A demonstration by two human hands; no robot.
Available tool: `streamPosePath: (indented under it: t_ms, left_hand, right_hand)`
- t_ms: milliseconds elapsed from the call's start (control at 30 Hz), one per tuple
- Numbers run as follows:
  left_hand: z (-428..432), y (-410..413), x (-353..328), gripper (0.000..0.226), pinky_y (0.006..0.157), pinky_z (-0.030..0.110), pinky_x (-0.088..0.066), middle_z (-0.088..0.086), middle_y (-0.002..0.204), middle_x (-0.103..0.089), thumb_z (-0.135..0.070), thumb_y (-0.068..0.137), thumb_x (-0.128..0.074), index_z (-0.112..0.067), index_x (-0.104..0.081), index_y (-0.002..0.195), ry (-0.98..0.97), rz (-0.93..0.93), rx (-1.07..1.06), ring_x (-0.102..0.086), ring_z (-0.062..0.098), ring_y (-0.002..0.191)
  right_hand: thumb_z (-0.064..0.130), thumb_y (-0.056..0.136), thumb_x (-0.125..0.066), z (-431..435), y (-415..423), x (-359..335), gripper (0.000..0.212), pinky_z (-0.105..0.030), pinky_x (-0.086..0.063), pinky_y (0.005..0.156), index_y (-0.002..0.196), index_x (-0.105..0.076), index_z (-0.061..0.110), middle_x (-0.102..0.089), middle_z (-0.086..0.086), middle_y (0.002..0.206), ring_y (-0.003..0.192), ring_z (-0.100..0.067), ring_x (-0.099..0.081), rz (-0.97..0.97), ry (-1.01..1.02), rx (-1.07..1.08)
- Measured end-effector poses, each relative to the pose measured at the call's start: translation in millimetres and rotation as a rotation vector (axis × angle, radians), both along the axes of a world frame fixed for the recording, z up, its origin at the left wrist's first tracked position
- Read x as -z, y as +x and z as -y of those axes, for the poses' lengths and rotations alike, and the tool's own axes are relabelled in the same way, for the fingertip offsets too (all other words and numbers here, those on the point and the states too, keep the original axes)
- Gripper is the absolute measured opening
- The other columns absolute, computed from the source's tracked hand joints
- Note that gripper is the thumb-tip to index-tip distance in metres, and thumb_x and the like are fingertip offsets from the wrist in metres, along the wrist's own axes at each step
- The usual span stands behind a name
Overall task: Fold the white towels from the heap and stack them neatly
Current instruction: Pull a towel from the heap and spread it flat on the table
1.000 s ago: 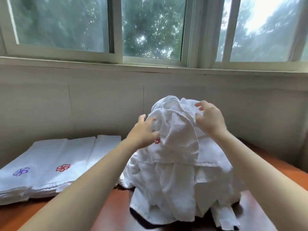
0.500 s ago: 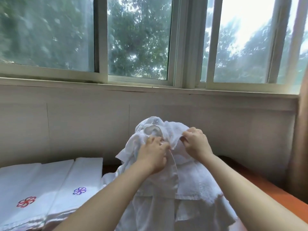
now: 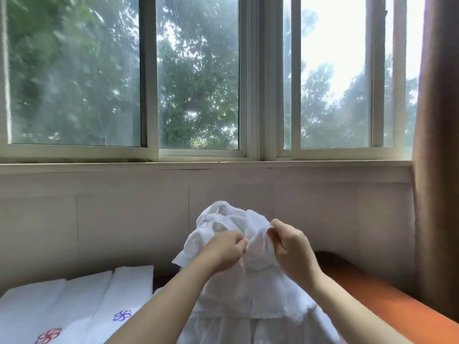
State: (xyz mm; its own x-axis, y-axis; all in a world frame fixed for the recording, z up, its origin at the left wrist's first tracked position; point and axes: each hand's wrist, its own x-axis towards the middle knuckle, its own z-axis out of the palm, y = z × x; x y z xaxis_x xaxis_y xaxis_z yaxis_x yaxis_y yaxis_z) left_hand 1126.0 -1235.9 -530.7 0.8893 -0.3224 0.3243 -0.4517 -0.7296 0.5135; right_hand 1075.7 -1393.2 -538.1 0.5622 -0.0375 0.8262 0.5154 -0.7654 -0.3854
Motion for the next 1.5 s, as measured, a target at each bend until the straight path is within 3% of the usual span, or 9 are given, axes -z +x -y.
streamPosePath:
  t_ms: [100, 200, 467, 567, 733, 933, 1100, 1267, 1500]
  left_hand:
    - [3.9, -16.6, -11.5, 0.012, 0.06, 0.02, -0.038, -0.008, 0.079, -0.047, -0.016, 0.092, -0.051, -0.023, -0.047, 0.082, -0.12, -0.054, 0.092, -0.046, 0.007, 0.068]
    - [10.5, -36.7, -10.6, 0.052, 0.063, 0.014, -0.049, -0.016, 0.099, -0.047, -0.007, 0.072, -0.066, -0.043, -0.044, 0.103, -0.116, -0.267, 0.352, -0.058, 0.002, 0.085]
    - [25.8, -61.4, 16.1, 0.008, 0.067, 0.026, -0.034, -0.004, 0.068, -0.045, -0.013, 0.078, -0.047, -0.019, -0.05, 0.074, -0.182, -0.256, 0.296, -0.039, 0.013, 0.068]
    - [4.5, -66.4, 33.8, 0.021, 0.062, 0.011, -0.04, -0.013, 0.072, -0.058, -0.003, 0.08, -0.053, -0.021, -0.062, 0.087, -0.264, -0.408, 0.26, -0.051, 0.006, 0.069]
    - [-17.7, -81.5, 41.1, 0.053, 0.091, 0.035, -0.051, 0.001, 0.101, -0.067, -0.019, 0.06, -0.056, -0.014, -0.063, 0.112, -0.424, -0.502, 0.205, -0.062, 0.017, 0.1]
    - [-17.7, -89.7, 15.6, 0.05, 0.095, 0.041, -0.051, 0.01, 0.104, -0.069, -0.018, 0.063, -0.059, -0.007, -0.064, 0.112, -0.552, -0.442, 0.271, -0.064, 0.024, 0.103]
    - [-17.2, -86.2, -27.1, 0.047, 0.087, 0.041, -0.053, 0.016, 0.097, -0.066, -0.015, 0.059, -0.064, -0.003, -0.063, 0.105, -0.779, -0.291, 0.29, -0.064, 0.03, 0.095]
    - [-40.6, -75.7, -56.5, 0.013, 0.069, 0.031, -0.05, 0.006, 0.073, -0.065, -0.003, 0.071, -0.066, -0.008, -0.065, 0.082, -0.946, -0.08, 0.228, -0.061, 0.021, 0.071]
    - [-101.1, -52.6, -48.3, 0.027, 0.058, 0.026, -0.043, -0.001, 0.075, -0.057, 0.003, 0.089, -0.049, -0.021, -0.058, 0.079, -1.212, 0.131, -0.214, -0.053, 0.017, 0.07]
  right_hand:
    - [0.013, 0.096, -0.049, 2.0, -16.8, -1.5, 0.048, -0.046, -0.041, 0.052, 0.061, -0.021, 0.029, -0.03, 0.009, 0.051, 0.053, -0.024, -0.033, 0.061, 0.087, 0.022]
    - [0.019, 0.098, -0.046, 0.2, -27.4, -3.7, 0.043, -0.048, -0.043, 0.056, 0.061, -0.024, 0.03, -0.037, 0.006, 0.053, 0.054, -0.024, -0.036, 0.016, 0.11, -0.014]
    - [0.027, 0.097, -0.044, -4.3, -43.5, 21.9, 0.014, -0.028, -0.038, 0.066, 0.093, -0.053, 0.017, -0.052, 0.007, 0.074, 0.071, -0.018, -0.05, -0.137, 0.001, -0.091]
    - [0.04, 0.093, -0.054, 10.7, -40.5, 53.3, 0.039, -0.026, -0.042, 0.082, 0.123, -0.051, 0.015, -0.058, 0.001, 0.101, 0.095, -0.017, -0.055, -0.186, -0.073, 0.02]
    - [0.049, 0.081, -0.065, 37.5, -24.6, 102.0, 0.08, -0.021, -0.022, 0.107, 0.148, -0.024, 0.031, -0.035, 0.011, 0.146, 0.135, -0.008, -0.029, -0.514, -0.087, -0.131]
    - [0.048, 0.08, -0.063, 48.3, -1.4, 114.8, 0.073, -0.03, -0.03, 0.105, 0.144, -0.031, 0.034, -0.04, 0.007, 0.145, 0.131, -0.018, -0.039, -0.495, -0.251, 0.264]
    - [0.025, 0.091, -0.045, 80.4, 23.4, 81.5, 0.044, -0.034, -0.041, 0.089, 0.134, -0.048, 0.029, -0.052, -0.008, 0.13, 0.114, -0.031, -0.052, -0.696, 0.165, 0.358]
    - [0.017, 0.09, -0.041, 87.9, 33.8, 33.5, 0.027, -0.033, -0.055, 0.068, 0.079, -0.066, 0.013, -0.069, -0.012, 0.082, 0.058, -0.027, -0.069, -0.641, 0.453, 0.383]
    - [0.015, 0.092, -0.05, 65.6, 28.0, -52.2, 0.014, -0.031, -0.035, 0.068, 0.095, -0.058, 0.004, -0.063, -0.02, 0.095, 0.091, -0.036, -0.057, -0.115, 0.487, 0.285]
